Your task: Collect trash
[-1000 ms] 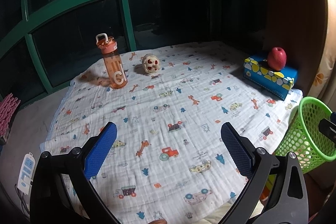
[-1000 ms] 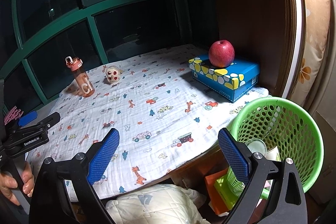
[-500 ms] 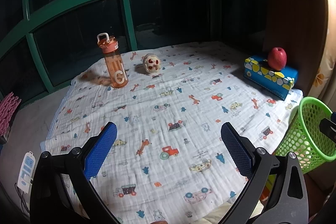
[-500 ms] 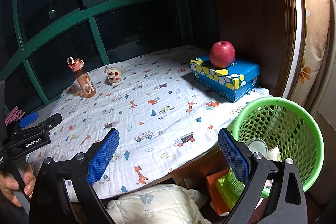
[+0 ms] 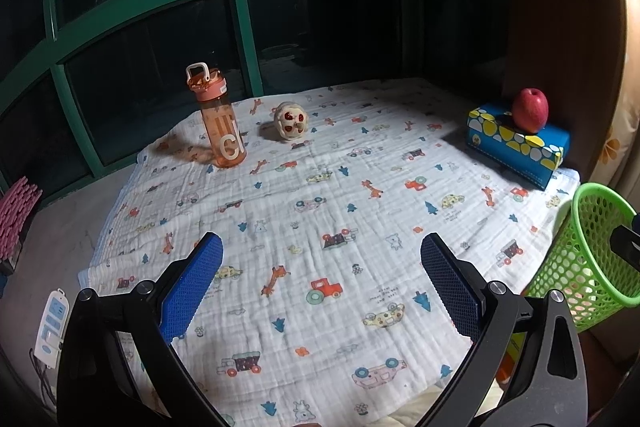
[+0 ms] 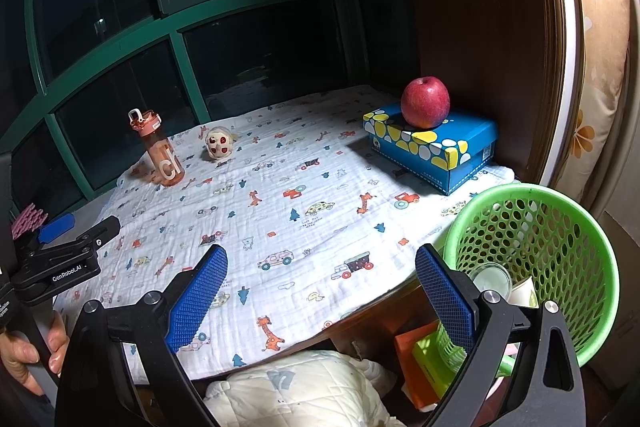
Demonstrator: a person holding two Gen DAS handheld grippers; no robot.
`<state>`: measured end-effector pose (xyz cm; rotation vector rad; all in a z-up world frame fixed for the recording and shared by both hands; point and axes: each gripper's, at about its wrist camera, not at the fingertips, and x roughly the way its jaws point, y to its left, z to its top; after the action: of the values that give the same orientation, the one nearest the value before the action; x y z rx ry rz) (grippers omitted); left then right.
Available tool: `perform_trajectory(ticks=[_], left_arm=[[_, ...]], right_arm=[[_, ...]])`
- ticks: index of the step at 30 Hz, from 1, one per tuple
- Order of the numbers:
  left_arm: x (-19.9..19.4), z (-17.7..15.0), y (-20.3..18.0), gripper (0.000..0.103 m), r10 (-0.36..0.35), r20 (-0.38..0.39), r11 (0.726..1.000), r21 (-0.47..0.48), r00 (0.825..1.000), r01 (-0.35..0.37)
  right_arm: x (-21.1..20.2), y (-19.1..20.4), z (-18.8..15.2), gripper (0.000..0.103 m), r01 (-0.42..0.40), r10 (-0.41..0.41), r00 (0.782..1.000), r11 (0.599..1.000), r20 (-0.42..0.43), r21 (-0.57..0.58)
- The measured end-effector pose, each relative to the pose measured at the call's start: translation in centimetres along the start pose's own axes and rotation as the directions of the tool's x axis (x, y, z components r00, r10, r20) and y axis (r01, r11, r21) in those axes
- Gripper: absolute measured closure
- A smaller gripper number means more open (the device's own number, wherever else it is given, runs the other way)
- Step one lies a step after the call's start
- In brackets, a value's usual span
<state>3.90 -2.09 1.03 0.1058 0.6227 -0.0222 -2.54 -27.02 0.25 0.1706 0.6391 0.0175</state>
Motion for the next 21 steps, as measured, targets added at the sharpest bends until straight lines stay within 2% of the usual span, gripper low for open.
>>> perform_trajectory(ticks=[21], left_arm=[[0.47, -0.1, 0.3, 0.005, 0.004, -0.004, 1.0, -0.007, 1.0, -0.004]], right_arm=[[0.23, -0.01, -0.41, 0.011, -0.003, 0.003, 1.0, 1.0, -0.004, 0.007]])
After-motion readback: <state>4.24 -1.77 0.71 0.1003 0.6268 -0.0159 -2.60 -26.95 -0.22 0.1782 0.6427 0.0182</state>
